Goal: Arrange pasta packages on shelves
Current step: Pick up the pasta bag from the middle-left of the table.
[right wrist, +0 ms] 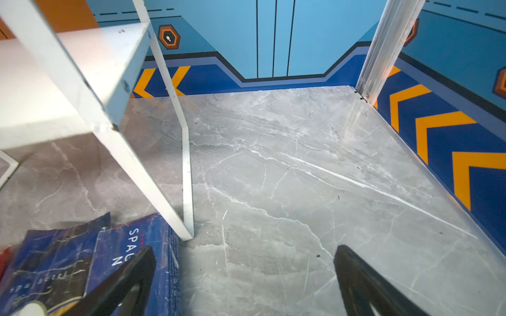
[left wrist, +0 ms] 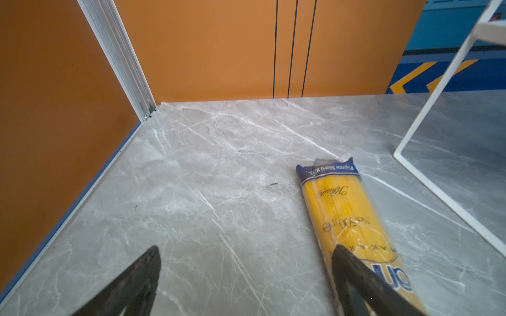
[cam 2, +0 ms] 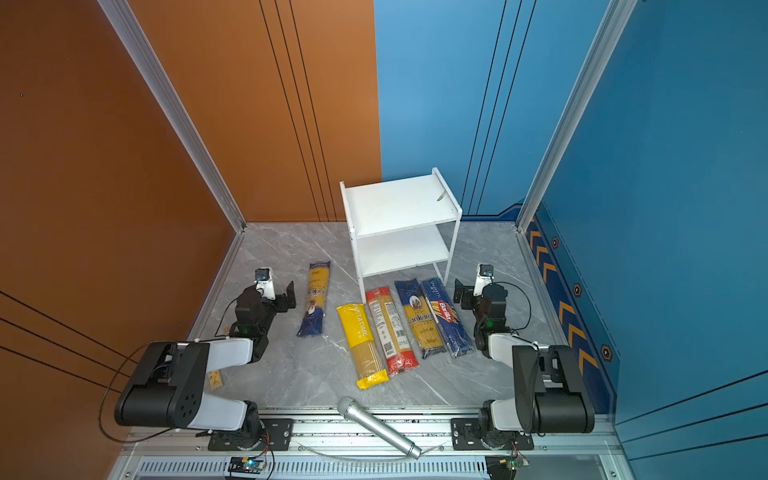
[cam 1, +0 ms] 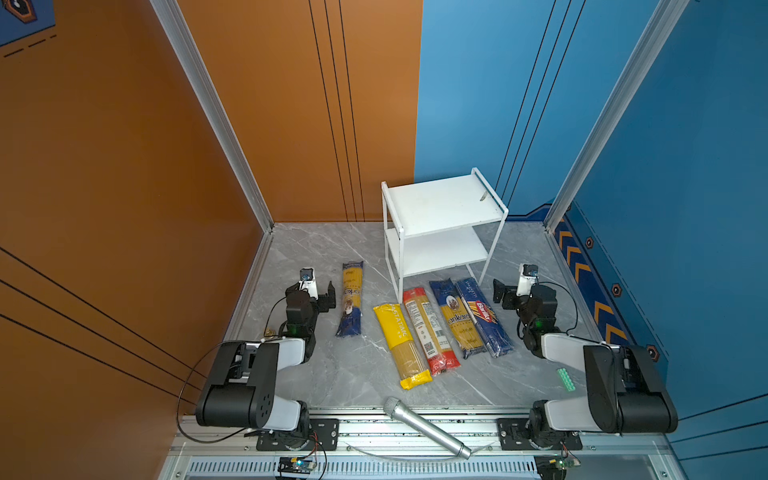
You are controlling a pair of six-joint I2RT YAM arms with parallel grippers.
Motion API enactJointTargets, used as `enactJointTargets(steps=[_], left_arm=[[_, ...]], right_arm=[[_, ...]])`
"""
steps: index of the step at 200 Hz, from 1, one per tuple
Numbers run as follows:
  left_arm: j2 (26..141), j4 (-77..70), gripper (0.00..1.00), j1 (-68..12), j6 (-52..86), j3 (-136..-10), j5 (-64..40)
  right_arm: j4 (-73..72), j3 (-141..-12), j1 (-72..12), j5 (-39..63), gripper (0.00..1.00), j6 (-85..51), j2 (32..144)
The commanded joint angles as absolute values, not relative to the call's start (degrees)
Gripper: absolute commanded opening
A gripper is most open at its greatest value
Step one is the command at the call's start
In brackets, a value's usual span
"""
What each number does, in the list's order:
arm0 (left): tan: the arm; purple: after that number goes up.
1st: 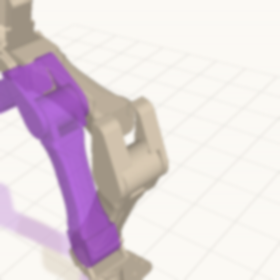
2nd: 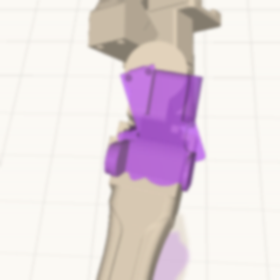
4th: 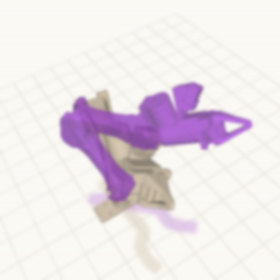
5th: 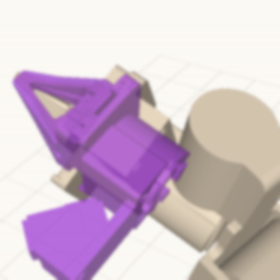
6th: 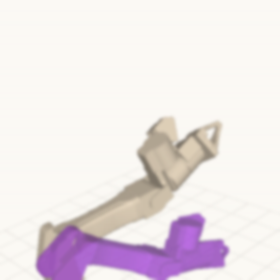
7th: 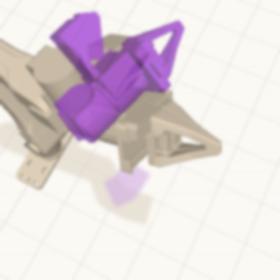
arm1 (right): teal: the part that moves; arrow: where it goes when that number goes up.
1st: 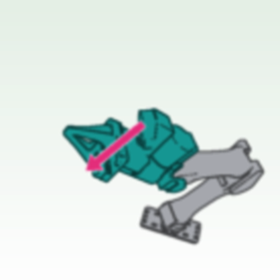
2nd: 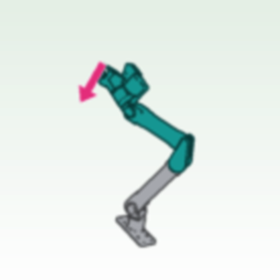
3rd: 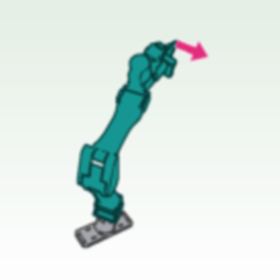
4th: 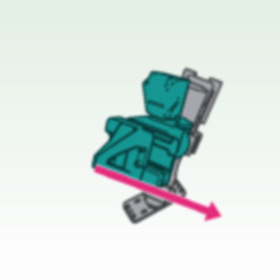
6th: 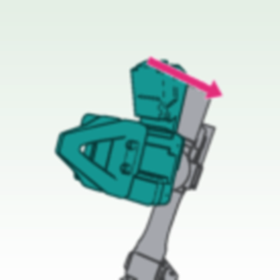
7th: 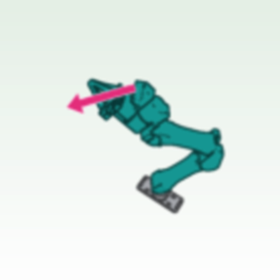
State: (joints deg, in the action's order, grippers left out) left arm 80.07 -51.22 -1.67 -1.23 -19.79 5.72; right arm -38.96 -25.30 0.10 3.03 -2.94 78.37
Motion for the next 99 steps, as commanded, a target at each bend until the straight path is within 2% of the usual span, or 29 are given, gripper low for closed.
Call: enactJointTargets(steps=[1, 45, 99], left_arm=[[77.1, -48.4, 0.98, -2.4, -3.0, -18.7, 4.1], [70.4, -43.2, 0.98, -4.4, -3.3, -19.7, 2.9], [67.8, -32.8, 0.98, -9.0, 0.6, -23.9, 0.6]], right_arm=[[-25.0, -29.5, -0.5, 6.0, 1.00, -2.2, 74.5], [-7.1, -35.1, -3.6, 9.4, 1.00, -2.8, 68.0], [5.3, -36.4, -8.2, 13.6, 1.00, -7.4, 60.5]])
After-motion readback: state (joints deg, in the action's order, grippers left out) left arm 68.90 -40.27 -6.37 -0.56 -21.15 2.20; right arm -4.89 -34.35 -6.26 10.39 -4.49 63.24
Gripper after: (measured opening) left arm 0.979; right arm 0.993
